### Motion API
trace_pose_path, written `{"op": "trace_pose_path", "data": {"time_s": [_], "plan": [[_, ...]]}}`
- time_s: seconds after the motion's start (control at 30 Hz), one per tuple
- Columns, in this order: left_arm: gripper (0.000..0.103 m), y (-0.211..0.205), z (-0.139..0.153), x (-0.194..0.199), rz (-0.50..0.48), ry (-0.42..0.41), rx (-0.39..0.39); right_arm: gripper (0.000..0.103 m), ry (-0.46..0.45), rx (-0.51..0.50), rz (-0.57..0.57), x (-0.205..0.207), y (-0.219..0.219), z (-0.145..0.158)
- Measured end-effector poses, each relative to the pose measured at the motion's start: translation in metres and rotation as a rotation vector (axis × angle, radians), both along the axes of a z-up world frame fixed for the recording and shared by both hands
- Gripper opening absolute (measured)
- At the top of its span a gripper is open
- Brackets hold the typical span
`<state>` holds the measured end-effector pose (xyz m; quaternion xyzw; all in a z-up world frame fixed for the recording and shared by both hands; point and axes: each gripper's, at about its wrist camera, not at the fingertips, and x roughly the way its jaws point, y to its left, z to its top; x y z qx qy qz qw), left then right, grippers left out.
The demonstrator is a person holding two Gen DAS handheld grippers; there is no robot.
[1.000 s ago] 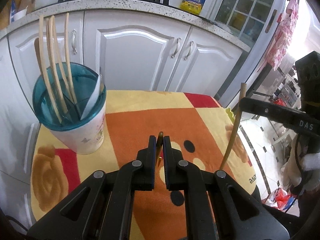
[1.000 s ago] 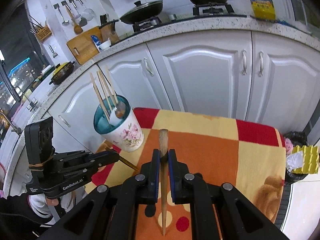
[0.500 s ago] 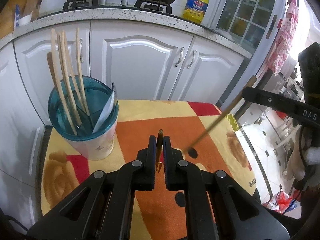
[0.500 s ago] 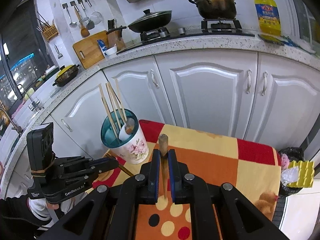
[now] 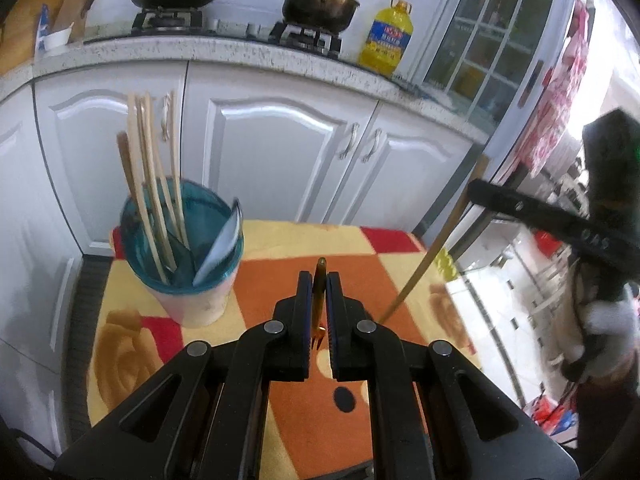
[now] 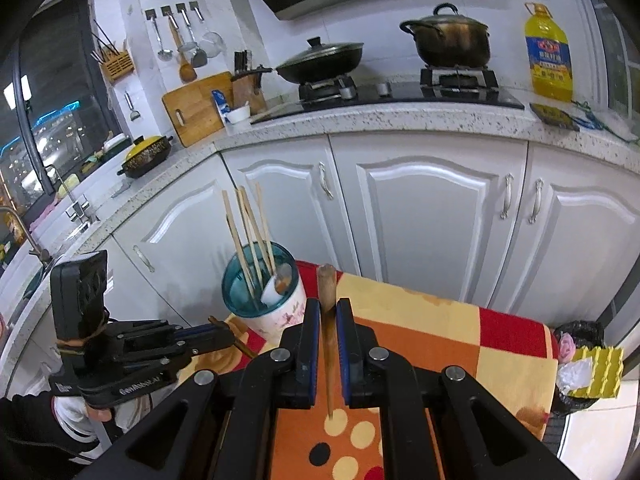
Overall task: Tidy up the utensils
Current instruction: 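Carry the chopstick and fork up to the rose-print holder and lower them in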
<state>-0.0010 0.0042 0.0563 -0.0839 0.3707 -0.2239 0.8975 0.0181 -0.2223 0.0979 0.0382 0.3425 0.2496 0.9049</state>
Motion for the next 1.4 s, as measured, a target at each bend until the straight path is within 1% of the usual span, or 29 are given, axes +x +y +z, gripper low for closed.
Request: {"op": "trace_pose_path", "data": {"time_s": [0.13,0.23,0.33,0.4,0.5,0.6,0.8,0.93,1.03,1.13,1.23,1.4], "plan": [[0.005,0.022,0.034,0.001,0.008,-0.035,-0.038,0.008,-0.037,0.012,0.017,0.000,0.005,0.020],[0.005,0.039,0.055,0.007,0.030,-0.059,-0.057,0.008,-0.078,0.039,0.031,0.005,0.009,0.042],[0.005,0.054,0.072,0.014,0.068,-0.095,-0.046,0.008,-0.119,0.058,0.046,0.012,0.016,0.064],[0.005,0.061,0.078,0.019,0.087,-0.110,-0.036,0.008,-0.144,0.060,0.058,0.016,0.024,0.076],[0.005,0.071,0.078,0.030,0.116,-0.118,-0.019,0.008,-0.183,0.063,0.072,0.027,0.039,0.095],[0.005,0.078,0.071,0.041,0.149,-0.114,0.011,0.008,-0.206,0.069,0.083,0.041,0.054,0.108],[0.005,0.085,0.041,0.061,0.190,-0.069,0.072,0.008,-0.217,0.076,0.106,0.073,0.086,0.116],[0.005,0.084,0.019,0.070,0.199,-0.047,0.121,0.008,-0.215,0.073,0.117,0.094,0.107,0.110],[0.005,0.082,0.005,0.075,0.199,-0.032,0.148,0.008,-0.189,0.066,0.127,0.110,0.120,0.095],[0.005,0.078,-0.008,0.079,0.194,-0.015,0.167,0.008,-0.148,0.048,0.130,0.125,0.132,0.070],[0.005,0.074,-0.021,0.083,0.194,-0.006,0.188,0.008,-0.085,0.033,0.138,0.140,0.142,0.041],[0.005,0.073,-0.038,0.090,0.198,0.026,0.179,0.007,0.011,0.014,0.152,0.161,0.148,0.004]]}}
